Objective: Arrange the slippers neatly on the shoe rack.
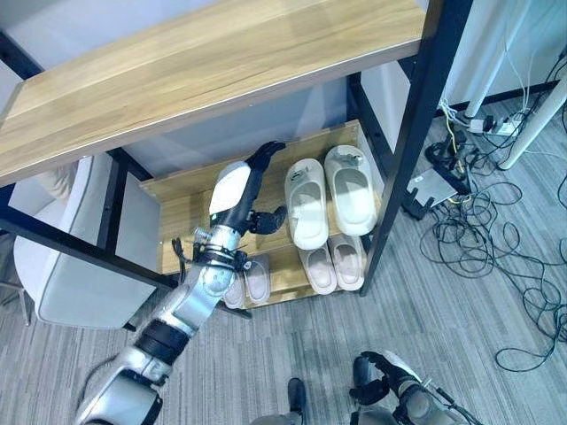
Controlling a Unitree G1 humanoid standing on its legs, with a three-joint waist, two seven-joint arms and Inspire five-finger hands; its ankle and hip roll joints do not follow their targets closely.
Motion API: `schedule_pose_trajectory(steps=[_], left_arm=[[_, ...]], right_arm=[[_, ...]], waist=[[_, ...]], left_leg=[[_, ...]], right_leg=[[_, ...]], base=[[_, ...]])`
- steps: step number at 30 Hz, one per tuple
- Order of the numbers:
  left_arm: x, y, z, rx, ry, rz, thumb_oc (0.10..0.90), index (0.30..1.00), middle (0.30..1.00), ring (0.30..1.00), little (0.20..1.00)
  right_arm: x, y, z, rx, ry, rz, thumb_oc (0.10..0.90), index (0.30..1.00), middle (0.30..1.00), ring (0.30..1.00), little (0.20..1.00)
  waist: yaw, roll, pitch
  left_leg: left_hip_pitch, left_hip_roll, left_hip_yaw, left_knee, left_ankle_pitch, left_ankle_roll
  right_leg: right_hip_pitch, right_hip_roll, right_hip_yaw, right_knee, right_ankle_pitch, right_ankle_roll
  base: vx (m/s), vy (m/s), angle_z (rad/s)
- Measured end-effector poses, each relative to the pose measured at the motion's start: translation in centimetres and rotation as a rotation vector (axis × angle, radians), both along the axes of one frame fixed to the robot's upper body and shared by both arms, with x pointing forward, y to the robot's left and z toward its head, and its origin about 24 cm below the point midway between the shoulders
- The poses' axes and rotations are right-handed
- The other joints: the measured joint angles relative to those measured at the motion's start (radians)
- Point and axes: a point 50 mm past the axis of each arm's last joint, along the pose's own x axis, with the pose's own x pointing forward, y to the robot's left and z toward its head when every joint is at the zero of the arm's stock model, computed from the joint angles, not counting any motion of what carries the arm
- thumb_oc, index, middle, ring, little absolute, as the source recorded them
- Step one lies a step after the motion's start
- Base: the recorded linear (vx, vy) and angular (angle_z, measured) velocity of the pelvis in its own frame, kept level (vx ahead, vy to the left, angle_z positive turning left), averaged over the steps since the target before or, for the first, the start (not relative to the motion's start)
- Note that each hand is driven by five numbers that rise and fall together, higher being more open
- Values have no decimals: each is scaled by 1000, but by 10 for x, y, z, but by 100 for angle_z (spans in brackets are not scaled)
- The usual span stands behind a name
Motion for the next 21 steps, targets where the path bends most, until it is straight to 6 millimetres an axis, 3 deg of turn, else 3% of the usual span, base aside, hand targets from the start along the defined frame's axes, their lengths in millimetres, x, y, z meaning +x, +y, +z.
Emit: schedule_pose_trajectory(steps=[5, 8, 13, 21], left_arm=[[-18, 2, -30, -262, 153, 6, 800, 900, 900, 900, 900], [-24, 2, -42, -323, 221, -15, 800, 900, 900, 900, 900], [-27, -10, -46, -325, 255, -72, 800, 900, 900, 900, 900], [-34, -33, -59, -283, 327, -174, 800, 900, 900, 900, 900]], right_arm=[[-1, -1, 0, 0, 3, -14, 800, 900, 900, 900, 900], [0, -1, -1, -3, 6, -18, 800, 900, 900, 900, 900], [-4, 8, -4, 23, 15, -30, 800, 900, 900, 900, 900], [-14, 8, -10, 12, 46, -48, 800, 900, 900, 900, 900]], waist=[[26, -8, -2], [31, -15, -5], [29, -45, -31], [26, -36, -42]], left_leg=[[13, 1, -18, 0, 0, 0], [17, 1, -34, 5, 0, 0], [15, 1, -50, 10, 0, 0], [17, -3, -63, 11, 0, 0]], right_leg=[[22, -1, -17, -6, -15, 5], [35, -3, -29, -6, -17, 5], [41, -5, -49, -6, -18, 4], [49, -10, -56, -6, -20, 4]], base=[[23, -26, 14], [22, -27, 16], [9, -16, 7], [3, -2, 4]])
